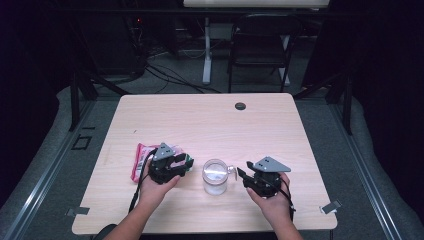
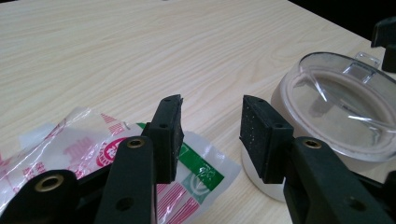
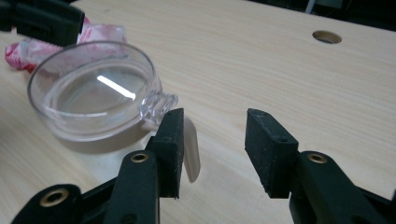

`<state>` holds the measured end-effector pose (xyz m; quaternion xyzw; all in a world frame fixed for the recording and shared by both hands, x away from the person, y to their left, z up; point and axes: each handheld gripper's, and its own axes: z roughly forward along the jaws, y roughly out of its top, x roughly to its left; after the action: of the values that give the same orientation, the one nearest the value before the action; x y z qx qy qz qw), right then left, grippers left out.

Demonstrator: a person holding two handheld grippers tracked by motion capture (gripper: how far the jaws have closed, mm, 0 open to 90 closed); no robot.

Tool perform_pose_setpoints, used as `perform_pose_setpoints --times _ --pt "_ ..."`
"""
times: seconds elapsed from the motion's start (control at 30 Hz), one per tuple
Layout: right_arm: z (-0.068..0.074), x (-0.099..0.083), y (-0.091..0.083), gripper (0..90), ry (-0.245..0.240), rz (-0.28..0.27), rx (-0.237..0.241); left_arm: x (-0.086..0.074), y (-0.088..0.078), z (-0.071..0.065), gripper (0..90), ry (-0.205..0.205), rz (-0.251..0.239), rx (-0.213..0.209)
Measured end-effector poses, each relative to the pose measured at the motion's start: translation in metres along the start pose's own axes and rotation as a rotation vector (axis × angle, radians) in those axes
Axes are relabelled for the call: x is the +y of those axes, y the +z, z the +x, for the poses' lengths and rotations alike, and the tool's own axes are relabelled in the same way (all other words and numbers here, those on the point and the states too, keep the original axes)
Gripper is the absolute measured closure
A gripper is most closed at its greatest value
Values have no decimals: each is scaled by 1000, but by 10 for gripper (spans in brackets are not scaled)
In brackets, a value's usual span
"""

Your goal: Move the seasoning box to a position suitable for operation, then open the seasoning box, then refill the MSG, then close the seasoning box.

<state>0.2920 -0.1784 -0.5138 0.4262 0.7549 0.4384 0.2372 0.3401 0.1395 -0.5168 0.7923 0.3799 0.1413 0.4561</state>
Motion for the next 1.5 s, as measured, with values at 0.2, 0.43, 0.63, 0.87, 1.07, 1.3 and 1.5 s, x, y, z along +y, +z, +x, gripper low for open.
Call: perform_pose_setpoints --times 0.2,0.43,0.63,0.87,1.07,1.3,1.5 --pt "-2 6 1 547 6 -71 -1 -6 -7 1 585 -10 -5 8" --pt "1 12 5 586 23 -107 30 -11 -12 0 579 -15 1 16" --pt "4 17 8 688 24 -113 56 -15 -14 -6 586 9 -3 23" --pt "7 20 10 727 17 -103 66 -17 -11 -14 601 14 -4 6" --pt "7 21 10 741 38 -71 79 -17 -9 -16 624 6 2 -22" --pt "10 21 13 768 37 -35 75 -17 -8 -19 637 19 8 -34" --pt "10 20 15 776 45 -20 86 -17 -6 -23 686 40 27 -49"
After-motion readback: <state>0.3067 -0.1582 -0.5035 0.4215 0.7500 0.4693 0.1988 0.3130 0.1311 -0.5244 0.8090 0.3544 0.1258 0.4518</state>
